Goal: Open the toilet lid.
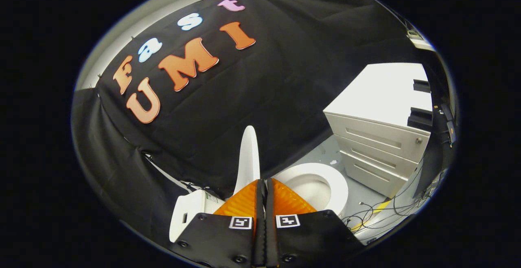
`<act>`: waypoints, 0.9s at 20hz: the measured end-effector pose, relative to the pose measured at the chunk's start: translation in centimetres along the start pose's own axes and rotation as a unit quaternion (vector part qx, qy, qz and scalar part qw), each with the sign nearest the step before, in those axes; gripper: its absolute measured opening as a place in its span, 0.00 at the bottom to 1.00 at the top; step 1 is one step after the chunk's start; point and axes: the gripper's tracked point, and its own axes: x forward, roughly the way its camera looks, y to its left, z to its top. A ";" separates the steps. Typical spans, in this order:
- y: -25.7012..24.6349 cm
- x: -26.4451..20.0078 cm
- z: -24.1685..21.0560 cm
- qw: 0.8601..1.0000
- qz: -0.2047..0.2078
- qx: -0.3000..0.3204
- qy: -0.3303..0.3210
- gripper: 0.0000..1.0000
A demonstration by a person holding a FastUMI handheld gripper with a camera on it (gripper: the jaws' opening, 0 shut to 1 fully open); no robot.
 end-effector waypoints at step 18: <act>13.8 -3.1 -1.2 0.991 0.042 -0.129 -0.015 0.08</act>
